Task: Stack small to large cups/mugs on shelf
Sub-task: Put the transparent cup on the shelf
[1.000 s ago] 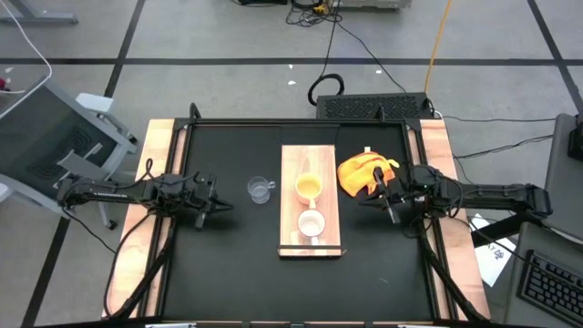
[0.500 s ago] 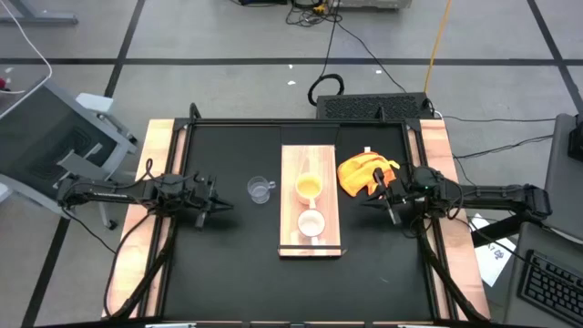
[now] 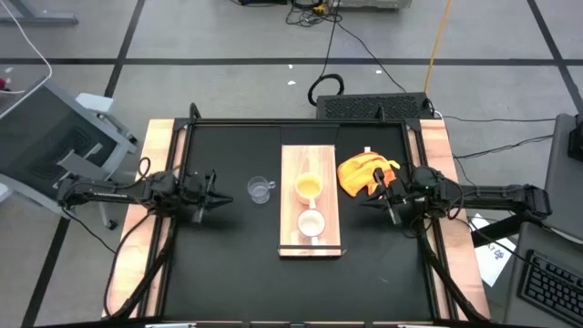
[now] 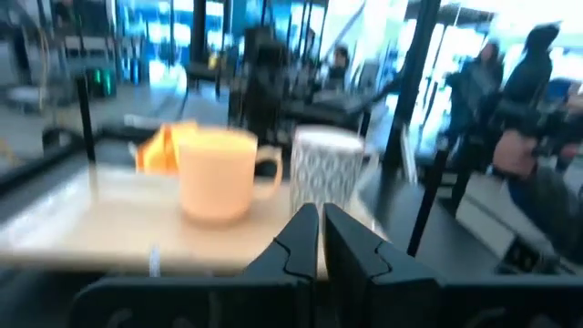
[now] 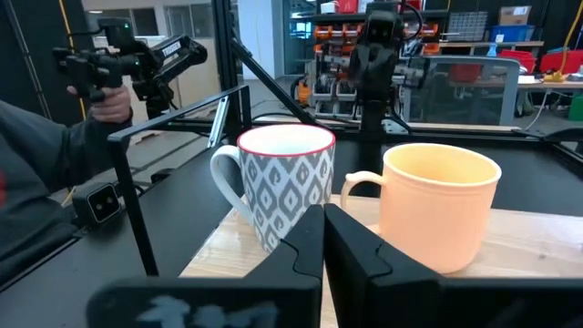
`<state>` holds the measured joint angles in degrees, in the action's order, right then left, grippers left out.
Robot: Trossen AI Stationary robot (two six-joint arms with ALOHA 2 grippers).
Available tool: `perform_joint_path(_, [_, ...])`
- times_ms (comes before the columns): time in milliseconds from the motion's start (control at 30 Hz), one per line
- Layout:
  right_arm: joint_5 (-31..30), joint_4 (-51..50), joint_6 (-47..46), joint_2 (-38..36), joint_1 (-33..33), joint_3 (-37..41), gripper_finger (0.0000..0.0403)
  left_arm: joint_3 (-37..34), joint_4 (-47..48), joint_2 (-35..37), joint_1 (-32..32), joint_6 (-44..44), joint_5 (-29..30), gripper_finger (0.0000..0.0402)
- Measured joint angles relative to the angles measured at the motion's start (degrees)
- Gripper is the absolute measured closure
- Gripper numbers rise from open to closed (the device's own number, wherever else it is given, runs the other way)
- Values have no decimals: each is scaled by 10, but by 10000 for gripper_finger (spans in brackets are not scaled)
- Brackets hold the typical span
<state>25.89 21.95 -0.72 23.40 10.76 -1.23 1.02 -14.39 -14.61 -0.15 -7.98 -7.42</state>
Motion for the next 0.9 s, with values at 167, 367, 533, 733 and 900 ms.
perform_joint_path(167, [0, 0, -1, 0, 0, 0, 403, 0, -64, 0, 0, 14, 45, 380])
perform_joint_path(367, [0, 0, -5, 0, 0, 1, 403, 6, -63, 0, 1, -3, 113, 380])
perform_joint_path(533, [0, 0, -6, 0, 0, 1, 403, 42, -20, -1, 1, -5, 115, 380])
perform_joint_path(733, [0, 0, -6, 0, 0, 1, 403, 112, 11, -37, 1, 23, 107, 337])
perform_joint_path(900, [0, 0, -7, 0, 0, 1, 403, 155, 26, -95, 1, 42, 107, 254])
